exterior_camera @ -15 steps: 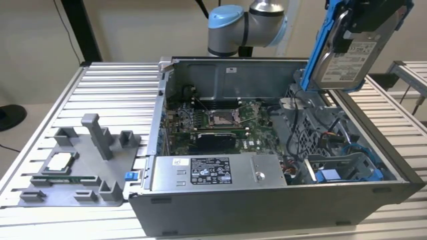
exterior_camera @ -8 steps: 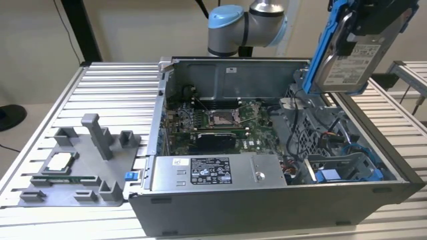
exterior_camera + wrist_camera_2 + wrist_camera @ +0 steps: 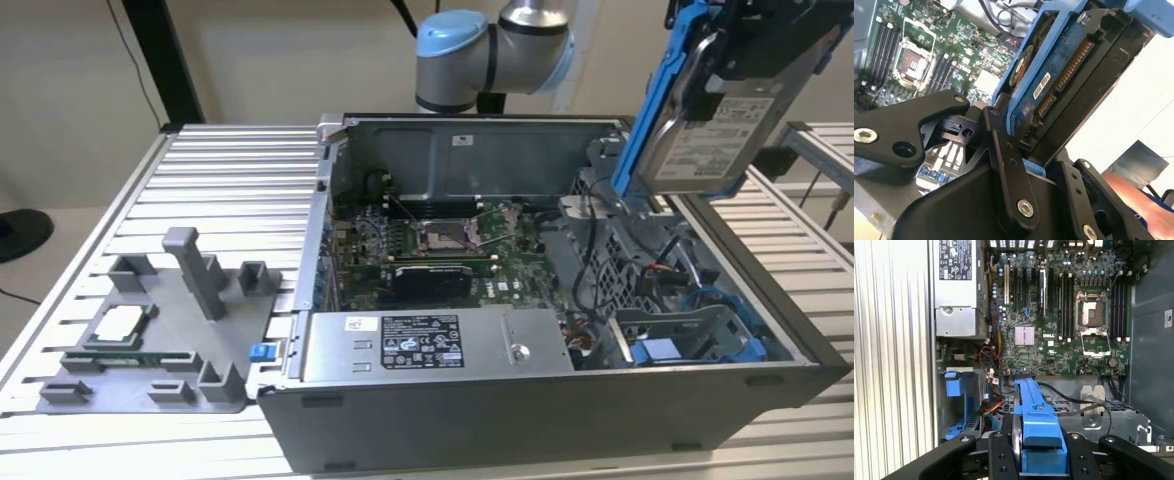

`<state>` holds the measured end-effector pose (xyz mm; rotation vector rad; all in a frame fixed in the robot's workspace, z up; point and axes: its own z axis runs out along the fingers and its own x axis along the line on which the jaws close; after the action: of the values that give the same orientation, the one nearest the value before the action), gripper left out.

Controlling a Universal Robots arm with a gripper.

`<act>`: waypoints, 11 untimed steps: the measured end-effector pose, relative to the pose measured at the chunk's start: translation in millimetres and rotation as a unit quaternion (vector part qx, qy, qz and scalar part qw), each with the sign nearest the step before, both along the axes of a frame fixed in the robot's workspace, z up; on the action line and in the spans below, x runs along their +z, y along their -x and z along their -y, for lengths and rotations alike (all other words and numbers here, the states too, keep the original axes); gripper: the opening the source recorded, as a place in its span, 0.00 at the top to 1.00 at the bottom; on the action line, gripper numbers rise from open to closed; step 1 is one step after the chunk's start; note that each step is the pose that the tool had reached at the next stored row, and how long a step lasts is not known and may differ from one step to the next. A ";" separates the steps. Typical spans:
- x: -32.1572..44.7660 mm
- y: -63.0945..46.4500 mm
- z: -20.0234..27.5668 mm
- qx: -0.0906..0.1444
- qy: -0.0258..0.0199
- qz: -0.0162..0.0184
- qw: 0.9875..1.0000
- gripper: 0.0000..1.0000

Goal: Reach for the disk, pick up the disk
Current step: 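Pick up the disk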

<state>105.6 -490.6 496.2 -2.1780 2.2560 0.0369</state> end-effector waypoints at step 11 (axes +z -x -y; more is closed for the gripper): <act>0.1 -0.6 19.3 0.000 0.000 0.000 1.000 1.00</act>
<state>106.2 -509.9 496.2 -2.1781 2.2562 0.0367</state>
